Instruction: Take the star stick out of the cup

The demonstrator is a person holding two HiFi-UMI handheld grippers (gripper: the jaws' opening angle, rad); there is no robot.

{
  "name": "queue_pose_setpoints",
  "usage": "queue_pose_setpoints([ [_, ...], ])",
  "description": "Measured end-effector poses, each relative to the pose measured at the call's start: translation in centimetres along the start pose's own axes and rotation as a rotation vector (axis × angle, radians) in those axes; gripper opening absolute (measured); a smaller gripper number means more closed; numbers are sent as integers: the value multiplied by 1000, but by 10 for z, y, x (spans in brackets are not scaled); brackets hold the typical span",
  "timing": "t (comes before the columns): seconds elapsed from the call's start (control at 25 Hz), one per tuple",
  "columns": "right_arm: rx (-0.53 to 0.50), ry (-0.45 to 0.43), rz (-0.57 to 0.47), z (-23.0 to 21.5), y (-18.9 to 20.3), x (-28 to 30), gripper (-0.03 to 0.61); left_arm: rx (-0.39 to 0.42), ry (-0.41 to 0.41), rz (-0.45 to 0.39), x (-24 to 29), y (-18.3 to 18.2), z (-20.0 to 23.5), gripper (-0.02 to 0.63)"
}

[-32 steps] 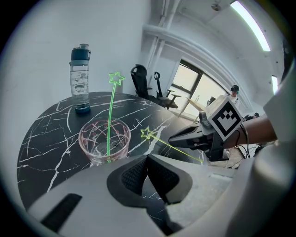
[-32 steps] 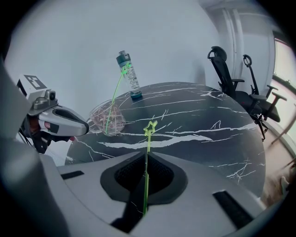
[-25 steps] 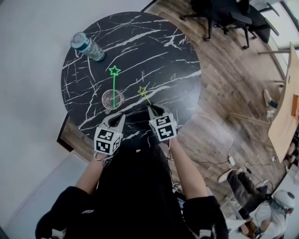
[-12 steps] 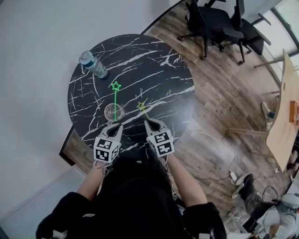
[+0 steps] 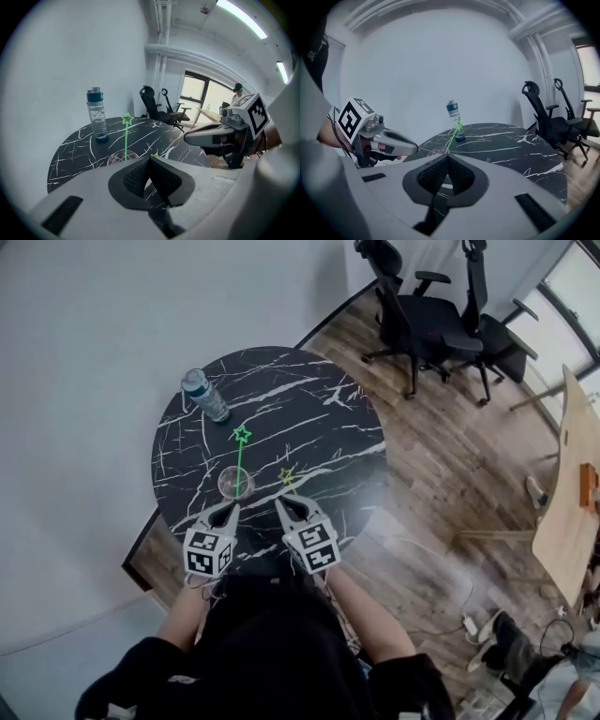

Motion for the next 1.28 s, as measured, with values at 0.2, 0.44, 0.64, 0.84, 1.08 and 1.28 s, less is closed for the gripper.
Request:
queue_pose_setpoints([
  [0.2, -9, 21, -51, 12, -14, 3, -5, 22, 16, -17, -6, -6, 12, 0],
  [0.44, 19, 57, -88, 30, -25, 10, -5, 50, 75, -30, -7, -15, 34, 0],
  [0.64, 64, 110, -107, 39, -24, 18, -5, 82, 141, -19, 0, -17, 47, 0],
  [0.84, 117, 181, -117, 47, -21, 24, -5, 116, 215, -18, 8, -22, 58, 0],
  [1.08, 168, 264, -129, 54, -18, 35, -5, 161, 299, -3, 21, -24, 74, 0],
  [1.28, 202, 330, -146, 59, -19, 42, -5, 215, 376, 12, 32, -29, 84, 0],
])
Point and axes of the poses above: the fingertips, and each gripper's own axes: x forward along the fingers, z to its left, y out of its underside, the point moved 8 cm from there along -x, backward along the fingers, and after that the axes turned 2 degrees about x, right-handed, at the moved point
